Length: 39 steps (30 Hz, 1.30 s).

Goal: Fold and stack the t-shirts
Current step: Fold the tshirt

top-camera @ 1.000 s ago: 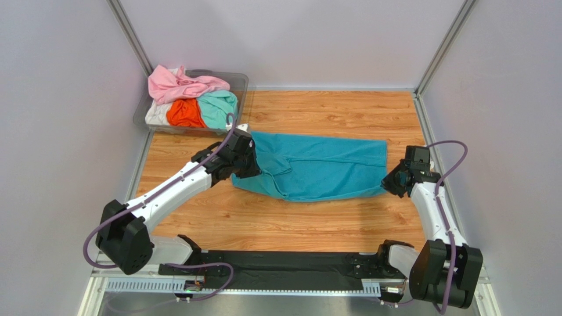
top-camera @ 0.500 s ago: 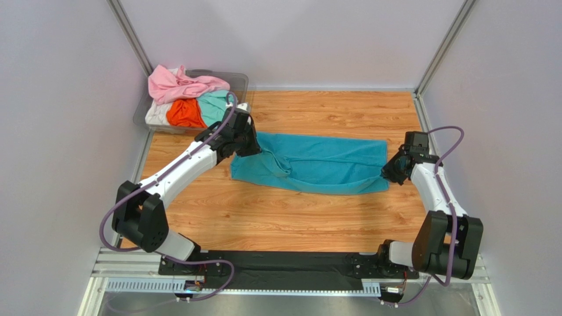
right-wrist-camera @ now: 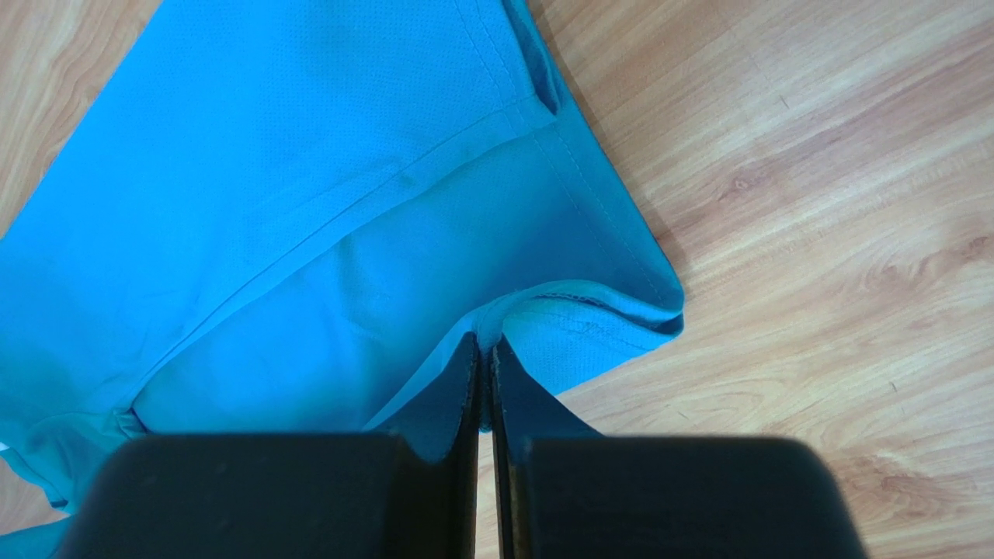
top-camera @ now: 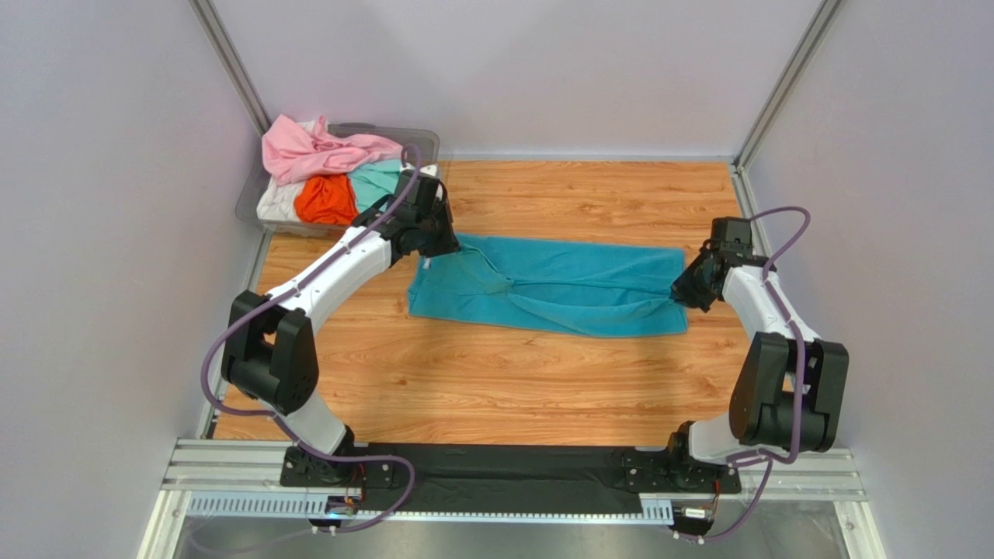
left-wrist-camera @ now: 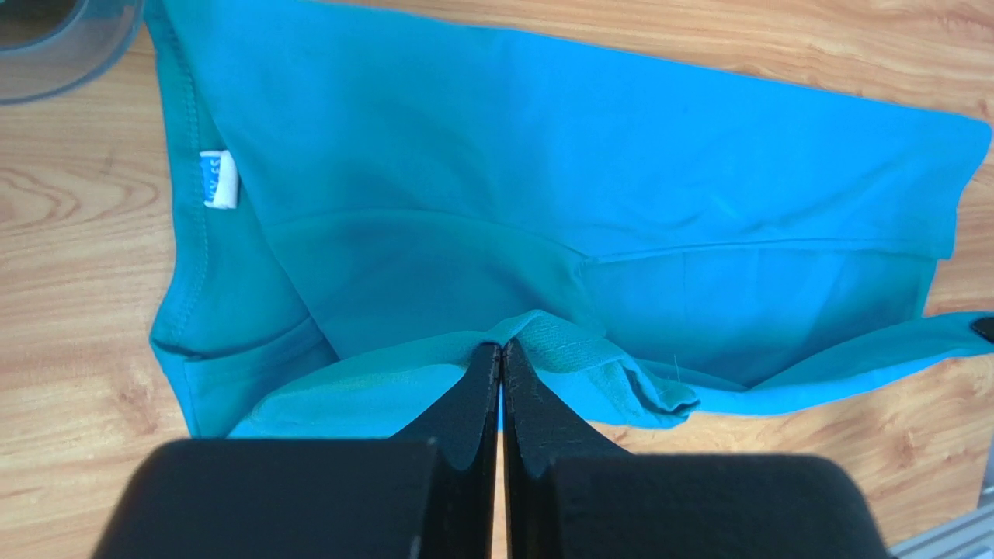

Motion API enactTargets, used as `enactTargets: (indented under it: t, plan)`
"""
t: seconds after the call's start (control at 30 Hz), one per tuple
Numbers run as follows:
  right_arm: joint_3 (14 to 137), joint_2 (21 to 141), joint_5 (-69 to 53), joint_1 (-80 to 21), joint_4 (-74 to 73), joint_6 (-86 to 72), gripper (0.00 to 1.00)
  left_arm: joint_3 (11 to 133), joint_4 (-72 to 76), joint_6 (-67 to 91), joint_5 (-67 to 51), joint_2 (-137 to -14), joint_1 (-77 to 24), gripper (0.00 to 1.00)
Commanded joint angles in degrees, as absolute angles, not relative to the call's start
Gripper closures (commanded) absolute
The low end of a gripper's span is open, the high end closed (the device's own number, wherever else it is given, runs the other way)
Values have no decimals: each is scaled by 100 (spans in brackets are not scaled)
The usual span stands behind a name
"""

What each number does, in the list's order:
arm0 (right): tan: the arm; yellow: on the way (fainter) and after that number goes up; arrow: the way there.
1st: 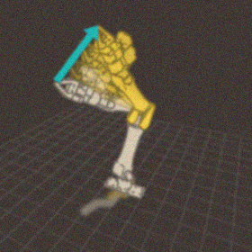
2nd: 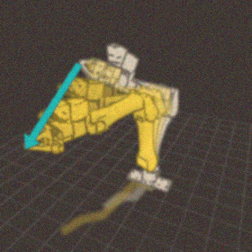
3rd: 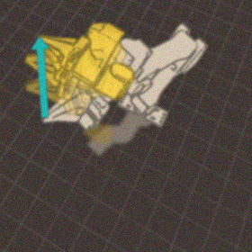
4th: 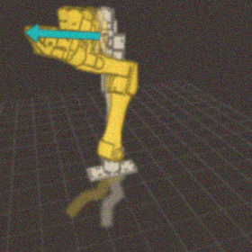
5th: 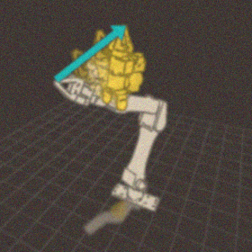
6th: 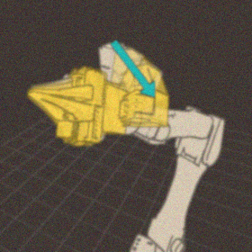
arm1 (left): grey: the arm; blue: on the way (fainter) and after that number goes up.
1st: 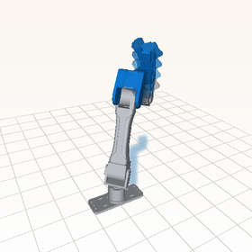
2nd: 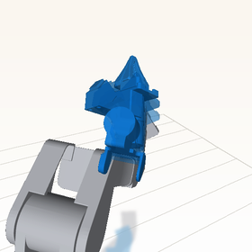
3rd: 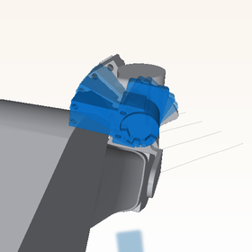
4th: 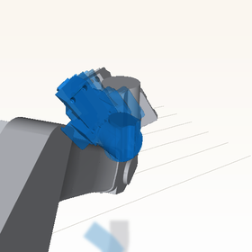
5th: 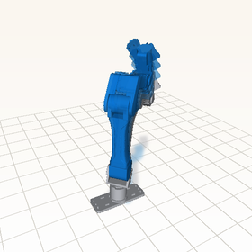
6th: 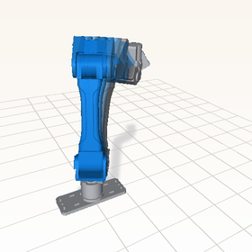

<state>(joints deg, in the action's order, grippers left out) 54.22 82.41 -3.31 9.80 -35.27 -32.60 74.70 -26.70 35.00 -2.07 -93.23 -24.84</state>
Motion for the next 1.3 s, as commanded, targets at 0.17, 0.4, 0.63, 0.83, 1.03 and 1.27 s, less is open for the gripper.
enactTargets:
  t: [0.17, 0.4, 0.63, 0.83, 1.03, 1.27]
  plan:
    - [5941, 8771, -202, 958, -2980, -3094, 100, 8094, -2426, 3234, -70, -9922, -2320, 100]
    - [6389, 9377, -97, 958, -2997, -3094, 98, 8428, -2461, 3182, -36, -10467, -2224, 100]
    - [6811, 9993, 378, 958, -3103, -3130, 86, 8701, -2478, 3252, 518, -10863, -2101, 94]
    - [6926, 9793, 387, 949, -3155, -3032, 36, 9123, -2760, 3129, 361, -11013, -2083, 14]
    - [6408, 8869, 150, 888, -3146, -2927, 0, 8605, -2760, 3199, -315, -10451, -2092, 0]
    - [5468, 8077, -691, 607, -2752, -2524, 0, 7656, -2637, 3515, -826, -9924, -2442, 0]
